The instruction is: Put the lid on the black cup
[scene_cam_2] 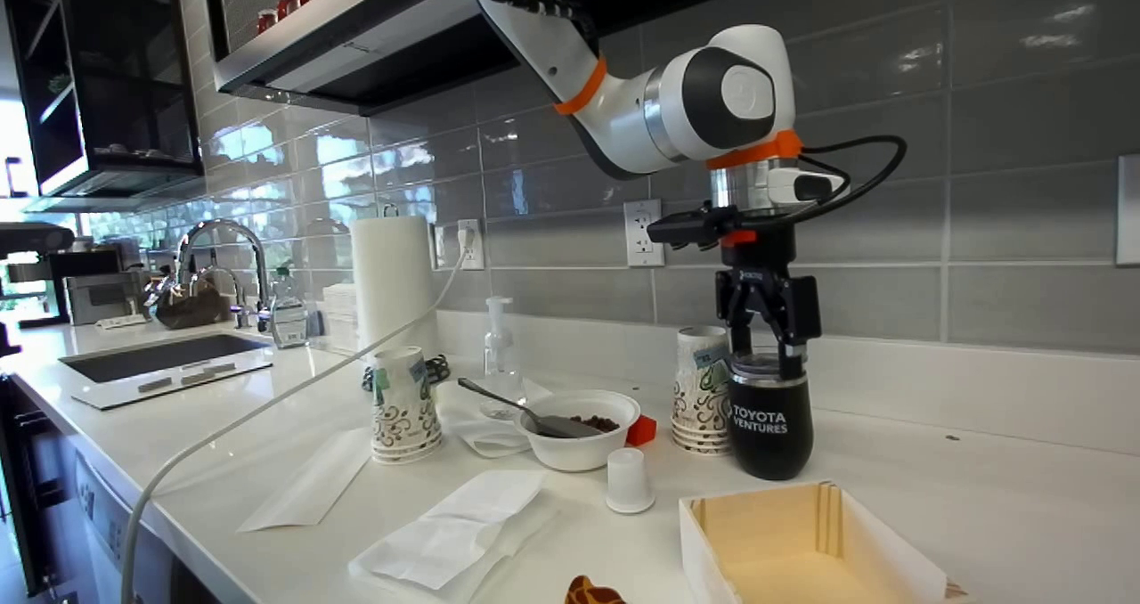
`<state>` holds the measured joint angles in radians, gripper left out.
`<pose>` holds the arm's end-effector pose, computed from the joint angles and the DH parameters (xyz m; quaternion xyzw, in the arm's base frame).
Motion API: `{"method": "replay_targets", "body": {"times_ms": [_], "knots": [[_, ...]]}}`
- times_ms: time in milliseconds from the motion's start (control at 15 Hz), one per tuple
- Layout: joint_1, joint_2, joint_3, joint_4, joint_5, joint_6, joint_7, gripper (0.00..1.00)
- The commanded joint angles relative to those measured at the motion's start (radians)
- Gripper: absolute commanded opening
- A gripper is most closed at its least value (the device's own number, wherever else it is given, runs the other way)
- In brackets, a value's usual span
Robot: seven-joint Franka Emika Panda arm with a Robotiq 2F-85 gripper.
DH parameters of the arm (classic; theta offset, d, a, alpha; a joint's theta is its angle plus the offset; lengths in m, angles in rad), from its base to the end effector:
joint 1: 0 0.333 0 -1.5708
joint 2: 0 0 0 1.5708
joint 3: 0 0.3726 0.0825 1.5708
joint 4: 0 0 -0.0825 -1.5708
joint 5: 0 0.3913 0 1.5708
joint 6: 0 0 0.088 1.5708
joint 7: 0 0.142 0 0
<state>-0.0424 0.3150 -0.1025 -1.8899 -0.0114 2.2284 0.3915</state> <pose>0.6429 -0.0904 0.3575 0.9656 -0.2590 0.0149 0.0187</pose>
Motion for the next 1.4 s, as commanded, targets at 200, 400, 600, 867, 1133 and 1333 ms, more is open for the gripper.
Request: {"method": "replay_targets", "body": {"times_ms": [200, 400, 600, 867, 1133, 1333], "knots": [[0.000, 0.030, -0.003, 0.048, 0.015, -0.050, -0.009, 0.67], [0.000, 0.036, -0.004, 0.057, 0.013, -0.067, -0.006, 0.67], [0.000, 0.043, -0.007, 0.070, 0.010, -0.083, -0.003, 0.67], [-0.003, 0.042, -0.007, 0.073, 0.015, -0.093, -0.008, 1.00], [-0.003, 0.044, -0.007, 0.071, 0.017, -0.089, -0.010, 1.00], [-0.003, 0.040, -0.007, 0.067, 0.018, -0.089, -0.012, 1.00]]}}
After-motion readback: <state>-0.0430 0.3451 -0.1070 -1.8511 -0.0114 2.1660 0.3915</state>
